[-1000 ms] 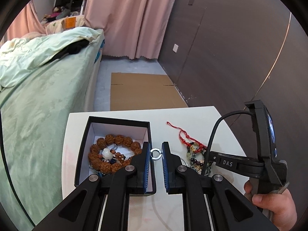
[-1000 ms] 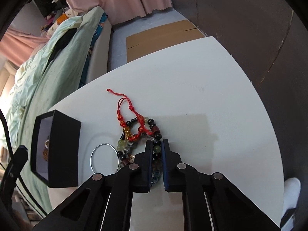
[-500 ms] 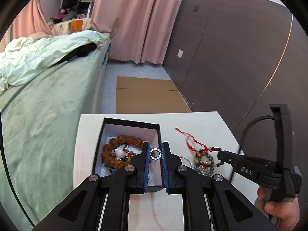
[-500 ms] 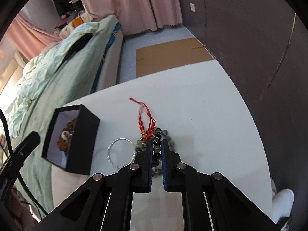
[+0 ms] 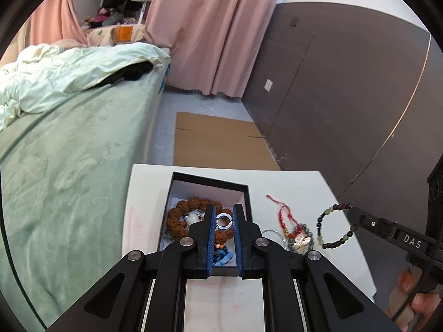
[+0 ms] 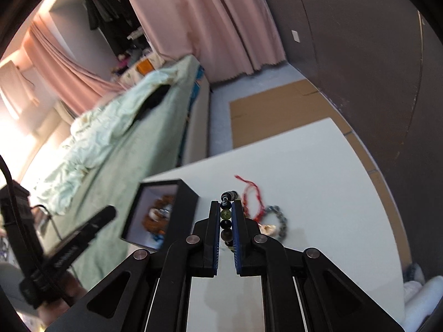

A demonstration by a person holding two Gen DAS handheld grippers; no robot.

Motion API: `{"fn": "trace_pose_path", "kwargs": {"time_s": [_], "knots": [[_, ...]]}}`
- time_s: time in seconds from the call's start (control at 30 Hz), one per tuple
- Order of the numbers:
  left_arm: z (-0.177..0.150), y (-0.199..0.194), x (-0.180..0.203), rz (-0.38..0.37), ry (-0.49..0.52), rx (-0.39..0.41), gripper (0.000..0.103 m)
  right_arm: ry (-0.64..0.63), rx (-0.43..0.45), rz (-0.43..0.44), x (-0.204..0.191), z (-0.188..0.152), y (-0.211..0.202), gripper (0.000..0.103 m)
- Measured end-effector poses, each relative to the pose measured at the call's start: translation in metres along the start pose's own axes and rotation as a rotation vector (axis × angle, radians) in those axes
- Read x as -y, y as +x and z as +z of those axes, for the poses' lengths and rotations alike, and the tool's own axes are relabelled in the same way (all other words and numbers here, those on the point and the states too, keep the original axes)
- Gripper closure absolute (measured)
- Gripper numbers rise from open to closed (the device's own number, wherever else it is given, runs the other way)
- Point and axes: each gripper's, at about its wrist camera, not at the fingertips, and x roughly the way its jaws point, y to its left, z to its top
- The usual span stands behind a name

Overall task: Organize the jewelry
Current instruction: 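Drop the silver ring into the box with the left tool while the right tool grasps the dark bead bracelet, then lower the dark bead bracelet into the black box and open the right tool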

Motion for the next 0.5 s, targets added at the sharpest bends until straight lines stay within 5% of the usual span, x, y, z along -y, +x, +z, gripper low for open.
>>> {"fn": "trace_pose_path", "kwargs": {"time_s": [0.33,0.43,0.5], "knots": [[0.015,0.016,-0.014,-0.076,-0.068,-0.008,0.086,-0.006,0.029,0.098,-0.026,0.006,0.018,0.093],[0.021,0.019,-0.020,-0.081,-0.090,-0.026,0.047,-0.007,0.027,0.119,-0.028,0.007,0.025,0.093],[0.022,0.013,-0.028,-0.079,-0.125,0.025,0.037,-0.006,0.026,0.136,-0.030,0.009,0.030,0.093]]}}
